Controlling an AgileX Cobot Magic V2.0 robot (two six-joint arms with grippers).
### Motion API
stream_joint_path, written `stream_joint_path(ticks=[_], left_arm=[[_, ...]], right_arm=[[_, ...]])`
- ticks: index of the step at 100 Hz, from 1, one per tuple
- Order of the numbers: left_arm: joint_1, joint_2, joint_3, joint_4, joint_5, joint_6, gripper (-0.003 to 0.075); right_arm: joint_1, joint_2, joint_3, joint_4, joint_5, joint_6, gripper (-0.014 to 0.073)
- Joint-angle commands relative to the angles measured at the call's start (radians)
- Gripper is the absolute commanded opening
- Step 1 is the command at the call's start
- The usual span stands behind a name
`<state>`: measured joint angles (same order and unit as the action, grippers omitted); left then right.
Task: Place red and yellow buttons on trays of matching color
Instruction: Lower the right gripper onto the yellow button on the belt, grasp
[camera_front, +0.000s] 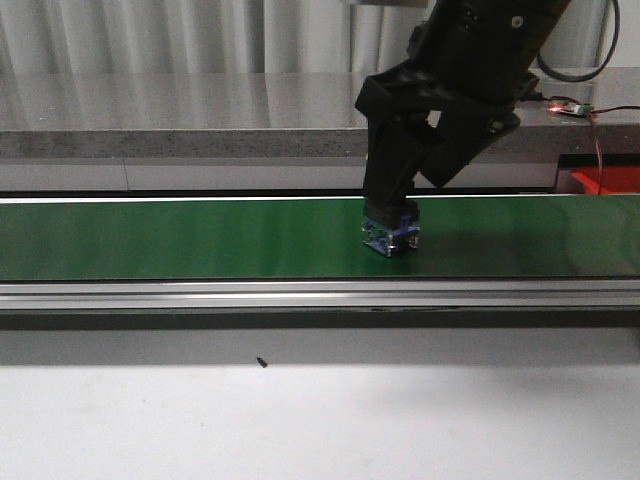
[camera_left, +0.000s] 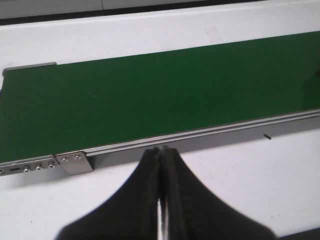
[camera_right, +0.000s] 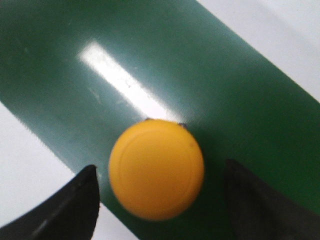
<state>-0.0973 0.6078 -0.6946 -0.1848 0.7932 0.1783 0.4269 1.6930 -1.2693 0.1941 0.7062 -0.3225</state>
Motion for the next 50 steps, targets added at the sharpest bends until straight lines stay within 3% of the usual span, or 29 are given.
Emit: stream_joint_path(ticks=[1, 29, 50], left_arm=[[-0.007, 0.000, -0.025, -0.020, -0.065, -0.011, -0.0019], [-0.007, 0.000, -0.025, -0.020, -0.065, -0.011, -0.0019], [-0.007, 0.000, -0.025, -0.020, -0.065, -0.011, -0.0019]], right_arm=[[0.002, -0.025, -0.026, 0.031, -0.080, -0.011, 0.0483], [0.002, -0.021, -0.026, 0.055, -0.116, -0.010, 0.0143], [0.002, -0.029, -0.026, 0.033, -0.145, 0.101, 0.0099]])
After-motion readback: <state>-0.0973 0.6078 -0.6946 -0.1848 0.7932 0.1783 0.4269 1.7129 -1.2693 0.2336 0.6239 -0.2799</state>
